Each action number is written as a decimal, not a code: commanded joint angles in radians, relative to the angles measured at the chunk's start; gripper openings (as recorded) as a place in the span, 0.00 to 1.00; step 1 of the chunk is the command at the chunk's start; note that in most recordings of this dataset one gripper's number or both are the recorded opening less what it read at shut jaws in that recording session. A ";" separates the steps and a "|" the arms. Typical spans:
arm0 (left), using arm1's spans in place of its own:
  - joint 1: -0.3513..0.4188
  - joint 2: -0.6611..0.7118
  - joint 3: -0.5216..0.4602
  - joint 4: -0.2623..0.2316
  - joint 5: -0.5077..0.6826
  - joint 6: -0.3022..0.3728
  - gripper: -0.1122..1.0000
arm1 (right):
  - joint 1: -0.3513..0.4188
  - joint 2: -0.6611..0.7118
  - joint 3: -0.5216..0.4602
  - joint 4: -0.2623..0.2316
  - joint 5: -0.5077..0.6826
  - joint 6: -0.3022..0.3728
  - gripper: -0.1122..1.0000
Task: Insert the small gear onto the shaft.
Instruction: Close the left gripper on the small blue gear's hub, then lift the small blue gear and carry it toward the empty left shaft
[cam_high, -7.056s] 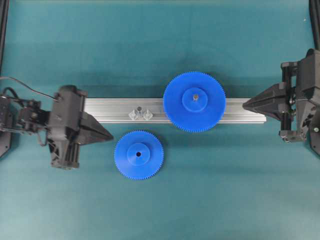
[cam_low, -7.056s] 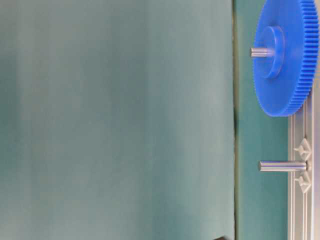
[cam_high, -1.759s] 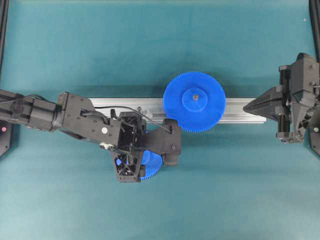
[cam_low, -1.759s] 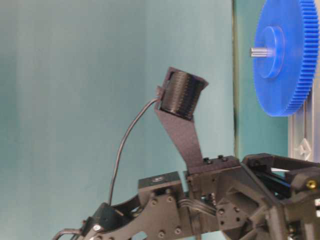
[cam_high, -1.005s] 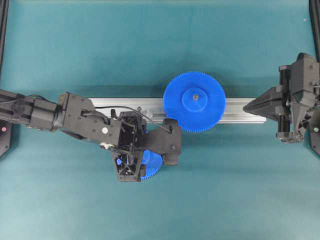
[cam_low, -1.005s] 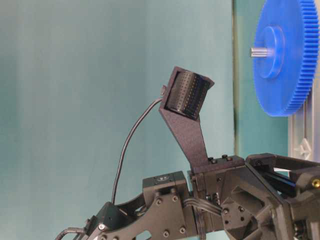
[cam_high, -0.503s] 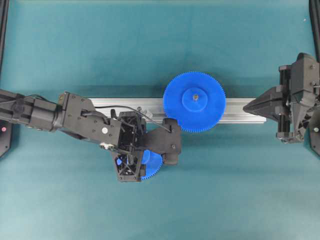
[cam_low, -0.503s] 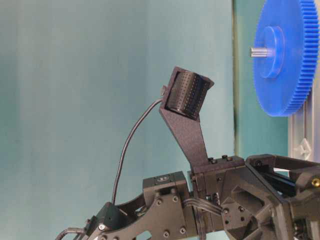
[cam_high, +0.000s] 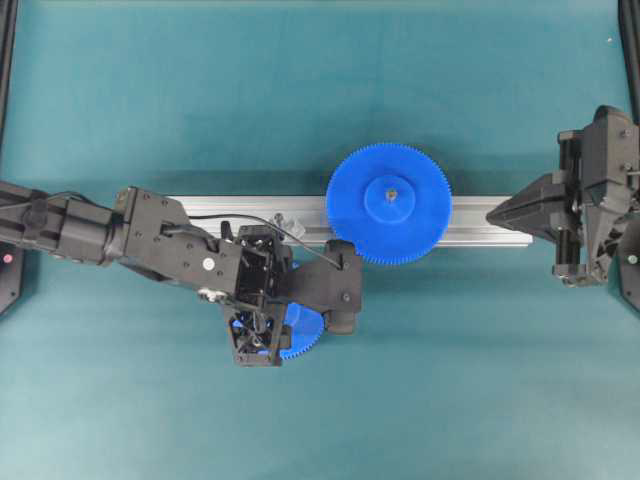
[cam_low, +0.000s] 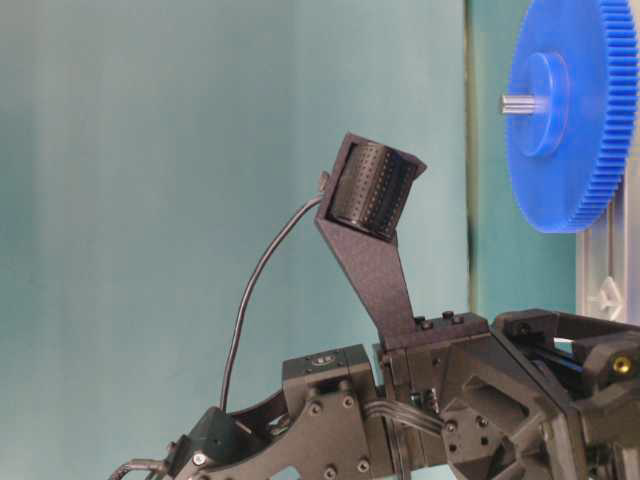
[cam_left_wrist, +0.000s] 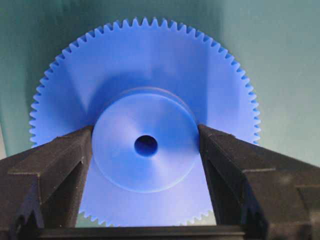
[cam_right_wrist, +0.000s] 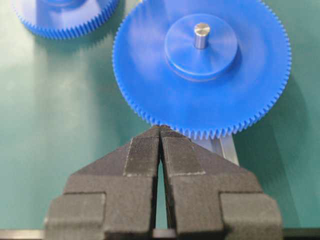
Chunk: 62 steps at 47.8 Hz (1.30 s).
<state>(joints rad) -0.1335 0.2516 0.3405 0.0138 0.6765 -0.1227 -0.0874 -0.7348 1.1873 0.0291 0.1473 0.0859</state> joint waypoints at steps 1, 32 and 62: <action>0.003 -0.023 -0.005 0.000 -0.003 0.000 0.72 | -0.003 0.002 -0.012 0.000 -0.008 0.006 0.16; 0.003 -0.060 -0.023 0.002 0.009 0.005 0.72 | -0.003 0.002 -0.009 -0.002 -0.006 0.006 0.16; 0.008 -0.190 -0.087 0.008 0.199 0.031 0.72 | -0.003 0.002 -0.008 -0.002 -0.009 0.006 0.16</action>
<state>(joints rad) -0.1289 0.1166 0.2945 0.0184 0.8544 -0.0997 -0.0874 -0.7363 1.1873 0.0291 0.1473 0.0859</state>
